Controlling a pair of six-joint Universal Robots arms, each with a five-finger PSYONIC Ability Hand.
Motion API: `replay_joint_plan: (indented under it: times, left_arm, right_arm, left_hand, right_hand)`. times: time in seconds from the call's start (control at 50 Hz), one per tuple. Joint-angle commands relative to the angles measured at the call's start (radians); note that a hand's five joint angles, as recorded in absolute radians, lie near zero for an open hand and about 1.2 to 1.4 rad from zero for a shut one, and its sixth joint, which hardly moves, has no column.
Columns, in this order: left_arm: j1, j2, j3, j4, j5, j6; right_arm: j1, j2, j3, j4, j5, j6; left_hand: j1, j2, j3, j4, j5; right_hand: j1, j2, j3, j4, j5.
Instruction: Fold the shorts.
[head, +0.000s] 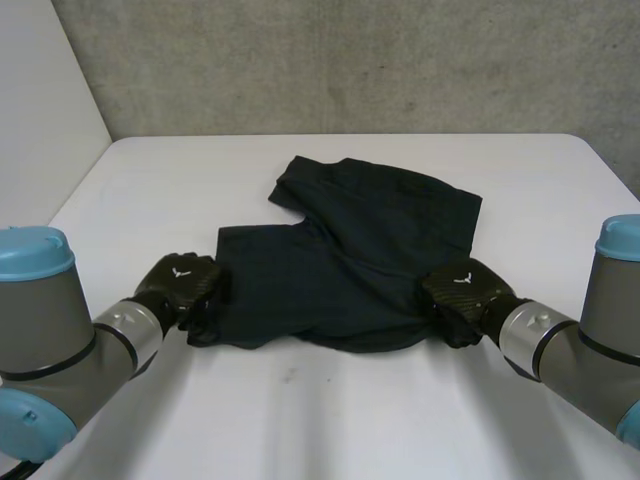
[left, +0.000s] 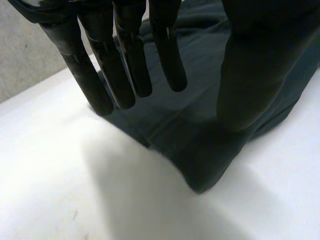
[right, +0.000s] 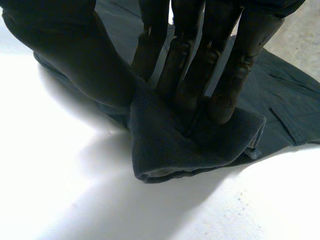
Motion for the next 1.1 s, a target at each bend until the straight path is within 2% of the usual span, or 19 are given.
replay_joint_plan:
  times: [0.02,0.2,0.36,0.62,0.8,0.9,1.04,1.1]
  left_arm:
    - [0.015,-0.027,0.0,-0.005,0.0,0.016]
    - [0.002,-0.066,0.002,0.006,-0.004,0.073]
    - [-0.005,-0.081,0.014,-0.004,-0.003,0.075]
    - [-0.029,0.005,-0.033,-0.034,-0.011,0.075]
    - [-0.051,-0.033,-0.021,-0.021,-0.017,0.078]
    - [-0.051,-0.07,0.003,-0.007,-0.015,0.078]
    - [-0.052,-0.138,0.048,0.019,-0.024,0.078]
    - [-0.051,-0.156,0.077,0.025,-0.053,0.078]
  right_arm:
    - [-0.002,0.01,0.003,-0.022,0.003,0.014]
    - [0.003,0.021,0.003,-0.027,0.002,0.043]
    - [-0.002,0.021,0.003,-0.028,0.008,0.043]
    - [0.001,0.024,0.003,-0.032,0.008,0.043]
    - [0.003,0.024,0.004,-0.03,0.008,0.043]
    - [0.005,0.024,0.004,-0.03,0.008,0.043]
    - [0.006,0.024,0.007,-0.03,0.008,0.043]
    - [0.006,0.023,0.007,-0.03,0.011,0.043]
  left_hand:
    - [0.108,0.117,0.113,0.119,0.119]
    - [0.09,0.1,0.096,0.101,0.101]
    - [0.078,0.088,0.084,0.09,0.089]
    - [-0.113,-0.103,-0.107,-0.101,-0.102]
    - [-0.092,-0.082,-0.087,-0.081,-0.081]
    - [0.057,0.067,0.063,0.069,0.068]
    - [0.145,0.155,0.151,0.157,0.156]
    - [0.48,0.489,0.485,0.491,0.491]
  right_hand:
    - [0.423,0.219,0.216,0.208,0.227]
    - [0.423,0.219,0.216,0.208,0.227]
    - [0.423,0.219,0.216,0.208,0.227]
    - [0.423,0.219,0.216,0.208,0.227]
    - [0.423,0.219,0.216,0.208,0.227]
    - [0.423,0.219,0.216,0.208,0.227]
    - [0.423,0.219,0.216,0.208,0.227]
    - [0.423,0.219,0.216,0.208,0.227]
